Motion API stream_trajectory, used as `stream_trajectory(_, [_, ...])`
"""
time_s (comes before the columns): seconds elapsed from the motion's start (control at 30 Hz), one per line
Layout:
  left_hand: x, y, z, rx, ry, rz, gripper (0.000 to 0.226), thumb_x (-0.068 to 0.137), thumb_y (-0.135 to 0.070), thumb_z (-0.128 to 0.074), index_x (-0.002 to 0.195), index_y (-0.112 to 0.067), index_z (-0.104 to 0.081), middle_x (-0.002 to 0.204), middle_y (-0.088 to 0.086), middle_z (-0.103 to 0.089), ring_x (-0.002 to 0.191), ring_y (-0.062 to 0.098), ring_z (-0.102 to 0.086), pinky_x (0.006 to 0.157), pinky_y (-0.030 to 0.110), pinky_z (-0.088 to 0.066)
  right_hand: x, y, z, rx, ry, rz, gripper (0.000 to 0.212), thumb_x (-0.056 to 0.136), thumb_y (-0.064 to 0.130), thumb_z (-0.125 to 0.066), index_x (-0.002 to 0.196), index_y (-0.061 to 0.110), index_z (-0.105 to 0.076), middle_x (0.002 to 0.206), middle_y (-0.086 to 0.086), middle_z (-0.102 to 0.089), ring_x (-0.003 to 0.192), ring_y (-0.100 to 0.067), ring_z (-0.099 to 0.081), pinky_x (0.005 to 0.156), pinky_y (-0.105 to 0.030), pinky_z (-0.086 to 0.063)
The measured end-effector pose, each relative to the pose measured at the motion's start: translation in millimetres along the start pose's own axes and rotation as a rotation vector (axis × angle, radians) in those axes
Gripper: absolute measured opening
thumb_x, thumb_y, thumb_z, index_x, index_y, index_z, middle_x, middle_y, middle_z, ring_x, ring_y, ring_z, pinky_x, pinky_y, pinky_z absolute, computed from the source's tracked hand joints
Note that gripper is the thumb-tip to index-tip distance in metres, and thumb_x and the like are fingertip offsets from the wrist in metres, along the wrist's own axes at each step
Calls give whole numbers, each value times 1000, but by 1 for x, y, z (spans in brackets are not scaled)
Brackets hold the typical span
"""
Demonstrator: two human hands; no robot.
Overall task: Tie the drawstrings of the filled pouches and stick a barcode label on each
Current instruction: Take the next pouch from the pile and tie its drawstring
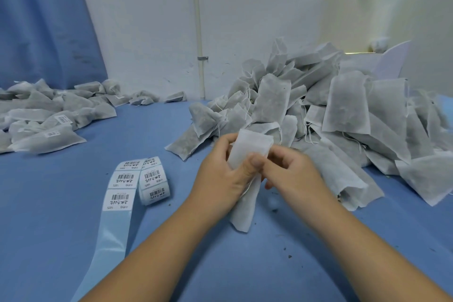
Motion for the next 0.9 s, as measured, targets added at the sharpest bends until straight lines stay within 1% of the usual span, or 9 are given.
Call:
stream_trajectory(0.1, [0, -2, 6, 88, -47, -26, 58, 56, -78, -63, 104, -46, -54, 99, -16, -68, 89, -1, -64, 71, 12, -47, -2, 5, 4, 32, -12, 18, 10, 87, 20, -69, 85, 13, -75, 71, 3, -72, 61, -4, -65, 55, -17, -47])
stream_trajectory(0.23, [3, -5, 16, 192, -84, -52, 54, 54, -77, -66, 99, -52, -52, 99, -21, -64, 92, -5, -59, 72, 7, -42, -2, 5, 8, -22, -10, 9, 16, 88, 17, -67, 74, 13, -74, 63, 1, -69, 58, -6, -62, 57, -19, -46])
stream_trajectory(0.33, [5, -8, 23, 264, -85, -81, 57, 51, -76, -68, 99, -52, -50, 97, -27, -63, 93, -9, -56, 73, 5, -39, -1, 7, 12, -7, -11, 5, 22, 92, 16, -63, 75, 9, -74, 63, 2, -69, 56, -8, -60, 55, -17, -47])
stream_trajectory(0.47, [7, -6, 23, 428, -36, -113, 66, 55, -67, -77, 113, -43, -54, 102, -24, -63, 101, 4, -56, 83, 22, -45, 2, 5, 25, 79, -45, -30, 27, 97, 18, -56, 76, 11, -72, 60, -3, -67, 50, -13, -57, 52, -20, -47])
stream_trajectory(0.53, [7, -5, 23, 509, -46, -131, 61, 66, -49, -82, 120, -37, -56, 104, -21, -61, 103, 9, -53, 83, 21, -42, 2, 2, 27, 88, -38, -50, 33, 98, 20, -53, 70, 14, -69, 52, -3, -59, 45, -14, -49, 48, -20, -43])
stream_trajectory(0.6, [7, -3, 19, 575, -31, -156, 53, 74, -36, -77, 122, -34, -54, 101, -18, -61, 100, 10, -51, 78, 20, -40, 3, -2, 25, 112, -25, -86, 36, 99, 20, -51, 66, 14, -65, 43, 0, -43, 40, -13, -35, 43, -20, -34])
stream_trajectory(0.77, [7, 9, 10, 647, 73, -129, 52, 79, -29, -66, 128, -37, -49, 95, -14, -62, 95, 11, -47, 80, 31, -44, 3, -9, 16, 262, 16, -178, 36, 94, 9, -49, 58, 13, -48, 44, 7, -23, 40, -10, -16, 40, -17, -18])
stream_trajectory(0.83, [7, 12, 10, 652, 94, -116, 52, 81, -24, -65, 129, -36, -49, 100, -11, -63, 98, 14, -51, 83, 34, -45, 4, 0, 21, 390, 14, -151, 30, 87, 5, -48, 59, 12, -43, 42, 7, -18, 38, -9, -12, 41, -16, -14])
stream_trajectory(0.9, [9, 11, 11, 655, 115, -110, 54, 81, -21, -65, 129, -39, -49, 102, -9, -63, 97, 15, -54, 83, 35, -47, 6, 18, 36, 592, 2, -74, 23, 79, 12, -53, 58, 12, -43, 42, 9, -11, 37, -9, -8, 40, -16, -12])
Point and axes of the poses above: each hand's wrist, its own x-axis towards the middle knuckle, its own z-axis out of the back of the hand, y = z × x, the point moved 10 cm from there along x, towards the middle knuckle
